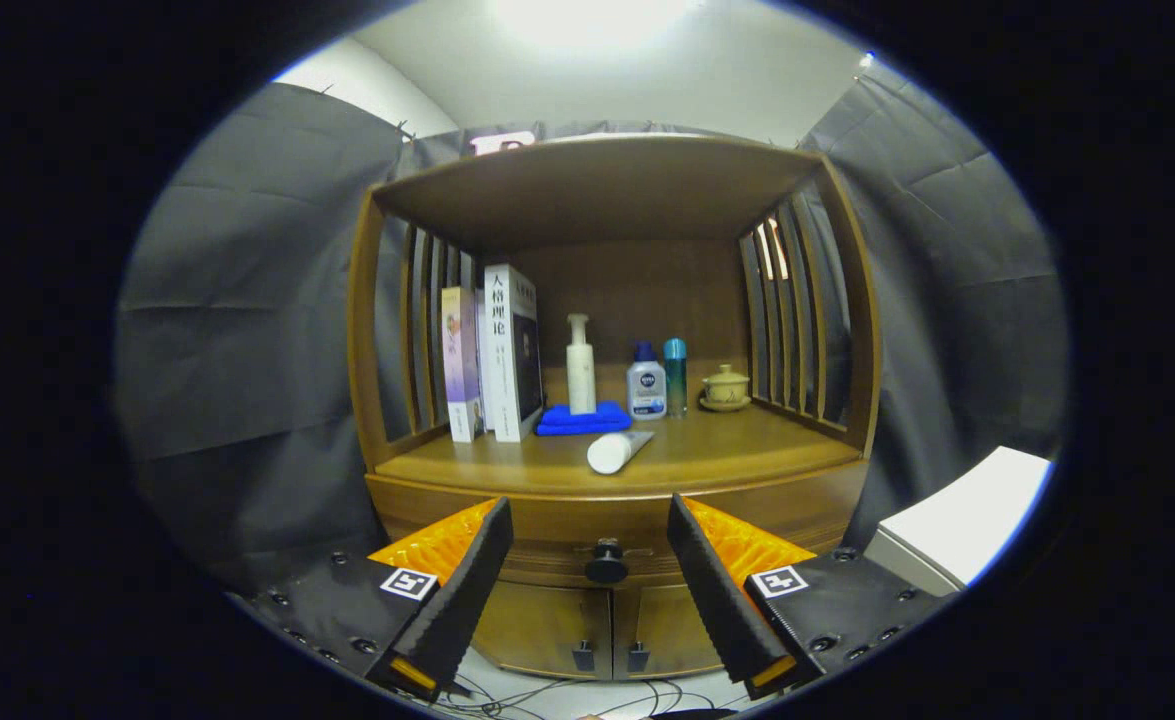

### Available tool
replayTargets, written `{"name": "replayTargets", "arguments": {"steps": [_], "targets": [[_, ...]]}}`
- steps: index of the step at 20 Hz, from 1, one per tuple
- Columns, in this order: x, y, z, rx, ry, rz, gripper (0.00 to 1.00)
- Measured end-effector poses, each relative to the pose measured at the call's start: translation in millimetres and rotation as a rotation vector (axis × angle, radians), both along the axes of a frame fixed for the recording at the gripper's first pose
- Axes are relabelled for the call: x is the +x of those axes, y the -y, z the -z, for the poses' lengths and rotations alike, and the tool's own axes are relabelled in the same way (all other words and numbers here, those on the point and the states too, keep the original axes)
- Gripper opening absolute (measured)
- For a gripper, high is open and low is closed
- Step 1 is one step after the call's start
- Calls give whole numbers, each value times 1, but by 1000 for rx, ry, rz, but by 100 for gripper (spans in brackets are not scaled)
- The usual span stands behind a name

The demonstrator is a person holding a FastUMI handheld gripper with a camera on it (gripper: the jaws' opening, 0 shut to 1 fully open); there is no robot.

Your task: Pull open the drawer, take out the items inside it, and place them on the countertop above the cabinet.

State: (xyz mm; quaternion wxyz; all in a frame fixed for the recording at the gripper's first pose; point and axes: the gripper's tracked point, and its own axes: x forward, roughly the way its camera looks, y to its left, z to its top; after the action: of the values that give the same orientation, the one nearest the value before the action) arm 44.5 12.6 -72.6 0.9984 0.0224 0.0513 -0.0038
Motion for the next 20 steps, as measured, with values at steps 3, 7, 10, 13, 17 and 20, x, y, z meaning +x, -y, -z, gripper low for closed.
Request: {"name": "replayTargets", "arguments": {"steps": [3, 7, 10, 13, 17, 20], "targets": [[-21, 10, -32, 39, 54, 14, 98], [-47, 21, -81, 30, 128, 19, 98], [-73, 22, -111, -6, 185, 26, 98], [-90, 18, -121, -11, 187, 21, 98], [-100, 19, -138, 4, 234, 25, 98], [-98, 26, -136, 9, 234, 41, 98]]}}
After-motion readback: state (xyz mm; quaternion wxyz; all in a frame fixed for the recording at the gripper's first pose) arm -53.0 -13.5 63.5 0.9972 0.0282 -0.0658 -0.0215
